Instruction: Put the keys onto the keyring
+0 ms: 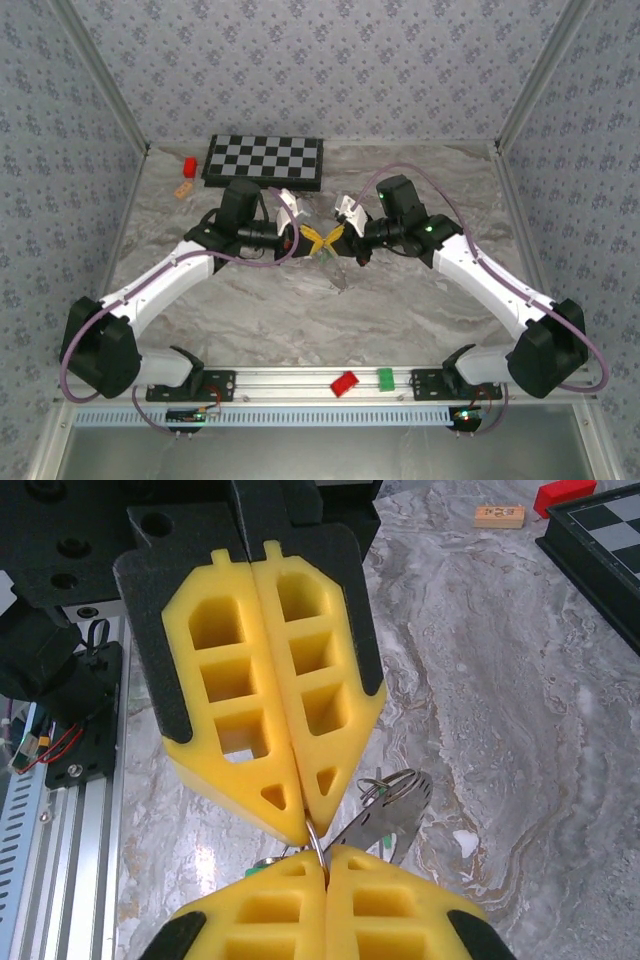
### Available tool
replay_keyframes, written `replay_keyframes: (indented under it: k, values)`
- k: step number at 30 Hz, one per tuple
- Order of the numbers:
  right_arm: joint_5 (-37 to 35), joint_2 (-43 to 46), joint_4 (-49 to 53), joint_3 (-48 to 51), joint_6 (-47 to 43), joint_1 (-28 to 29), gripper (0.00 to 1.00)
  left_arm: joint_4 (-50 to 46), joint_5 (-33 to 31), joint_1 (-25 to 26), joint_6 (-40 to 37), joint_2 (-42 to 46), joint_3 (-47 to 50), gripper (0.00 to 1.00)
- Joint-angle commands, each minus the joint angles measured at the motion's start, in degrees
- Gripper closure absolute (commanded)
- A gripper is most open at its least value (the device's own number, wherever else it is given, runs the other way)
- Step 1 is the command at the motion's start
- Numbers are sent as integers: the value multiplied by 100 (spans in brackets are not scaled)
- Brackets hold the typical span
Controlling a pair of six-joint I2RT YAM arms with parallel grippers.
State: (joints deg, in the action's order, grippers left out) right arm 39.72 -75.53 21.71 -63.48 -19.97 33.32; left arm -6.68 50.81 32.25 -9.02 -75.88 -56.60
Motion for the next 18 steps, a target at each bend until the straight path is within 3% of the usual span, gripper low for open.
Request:
replay_keyframes:
  k: [1, 12, 18]
  values:
    - [0, 95, 29, -138, -40, 34, 93, 5, 282, -7, -99, -2, -264, 100]
    - [-158, 169, 96, -164, -139, 138, 85, -157, 325, 0, -203, -89, -319, 100]
    - [-160, 205, 126, -164, -192, 162, 89, -225, 386, 6, -223, -129, -361, 100]
